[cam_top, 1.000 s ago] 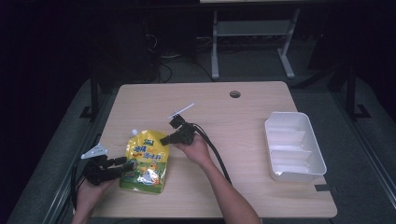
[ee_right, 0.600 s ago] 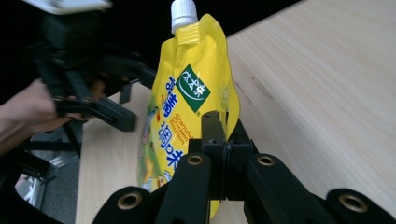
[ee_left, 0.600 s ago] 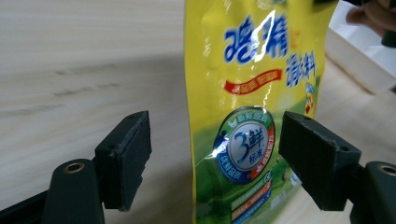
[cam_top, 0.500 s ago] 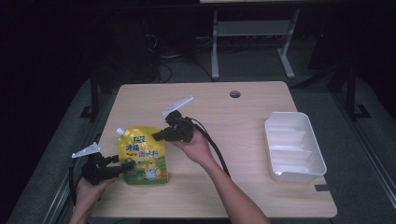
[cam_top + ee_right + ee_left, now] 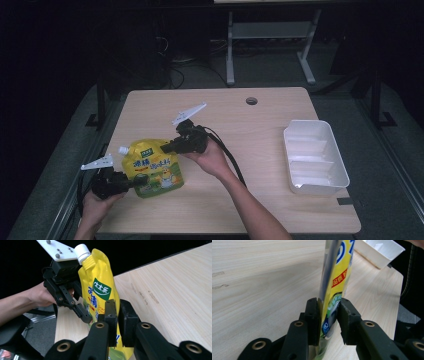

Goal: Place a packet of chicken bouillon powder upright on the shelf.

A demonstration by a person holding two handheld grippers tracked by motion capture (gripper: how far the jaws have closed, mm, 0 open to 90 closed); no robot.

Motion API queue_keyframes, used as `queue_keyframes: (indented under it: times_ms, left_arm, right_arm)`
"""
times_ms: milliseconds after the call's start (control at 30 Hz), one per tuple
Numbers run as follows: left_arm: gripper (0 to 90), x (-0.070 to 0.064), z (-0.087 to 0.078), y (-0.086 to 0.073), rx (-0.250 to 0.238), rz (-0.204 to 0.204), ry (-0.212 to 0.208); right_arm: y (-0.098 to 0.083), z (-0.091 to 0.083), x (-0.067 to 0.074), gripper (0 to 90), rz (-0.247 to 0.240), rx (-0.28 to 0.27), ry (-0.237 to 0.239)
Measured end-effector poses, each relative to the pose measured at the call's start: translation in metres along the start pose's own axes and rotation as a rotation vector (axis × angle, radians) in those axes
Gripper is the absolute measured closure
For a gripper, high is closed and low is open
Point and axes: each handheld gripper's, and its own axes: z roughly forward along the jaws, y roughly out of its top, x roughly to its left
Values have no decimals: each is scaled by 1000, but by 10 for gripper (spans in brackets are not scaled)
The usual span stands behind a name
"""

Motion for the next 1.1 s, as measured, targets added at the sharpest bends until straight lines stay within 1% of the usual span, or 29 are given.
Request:
queue_keyframes:
  times_ms: [33, 67, 100, 133, 200, 300, 367, 500, 533, 567, 633, 667, 733, 767, 800, 833, 867, 900, 933, 967, 1000, 1033, 1100]
  left_arm:
    - [717, 0, 0, 0, 0, 0, 0]
    - [717, -1, 0, 0, 2, 9, 3]
    - [721, -2, 0, 1, 3, 20, 5]
    - [723, -3, 0, 1, 8, 31, 8]
    - [725, -4, 0, 1, 8, 38, 10]
    - [726, -4, 0, 1, 8, 44, 13]
    - [727, -5, 0, 1, 9, 47, 12]
    - [729, -6, 1, 2, 13, 61, 13]
    - [730, -6, 1, 2, 13, 61, 13]
    - [730, -7, 1, 2, 15, 71, 14]
    - [730, -8, 2, 2, 18, 73, 16]
    - [730, -7, 1, 1, 18, 75, 15]
    - [727, -7, 1, 1, 13, 77, 19]
    - [725, -6, 1, 1, 10, 76, 17]
    - [722, -6, 1, 1, 6, 75, 23]
    - [707, -7, 2, 1, 4, 77, 32]
    - [685, -7, 2, 1, 4, 77, 32]
    - [685, -7, 2, 2, 2, 77, 39]
    - [648, -7, 1, 2, -7, 72, 38]
    - [626, -7, 1, 2, -7, 72, 38]
    - [626, -7, 0, 1, -14, 71, 39]
    - [572, -6, -1, 1, -20, 64, 45]
    - [490, -4, -1, 1, -26, 47, 57]
  right_arm:
    - [0, 0, -2, 817, 4, 1, 4]
    - [0, 0, -2, 817, 4, 1, 4]
    - [-1, 2, -5, 774, 17, 15, 6]
    - [-2, 3, -6, 768, 17, 23, 3]
    - [-3, 5, -10, 737, 28, 34, 6]
    - [-4, 6, -12, 719, 41, 27, 13]
    - [-4, 8, -13, 705, 44, 25, 22]
    - [-6, 18, -16, 647, 58, 61, 50]
    - [-7, 21, -16, 639, 62, 68, 58]
    - [-7, 24, -16, 636, 65, 81, 70]
    - [-8, 26, -15, 636, 61, 88, 76]
    - [-7, 28, -13, 692, 50, 95, 80]
    - [-7, 27, -13, 752, 50, 96, 95]
    - [-7, 26, -13, 816, 51, 97, 107]
    - [-7, 25, -13, 851, 44, 101, 115]
    - [-7, 24, -11, 876, 37, 107, 104]
    - [-7, 23, -11, 888, 26, 111, 102]
    - [-7, 23, -11, 888, 26, 111, 102]
    - [-7, 21, -9, 894, 21, 119, 104]
    - [-7, 20, -8, 895, 25, 121, 105]
    - [-7, 20, -8, 895, 25, 121, 105]
    - [-6, 16, -5, 896, 10, 122, 92]
    - [-4, 11, -3, 897, 4, 119, 80]
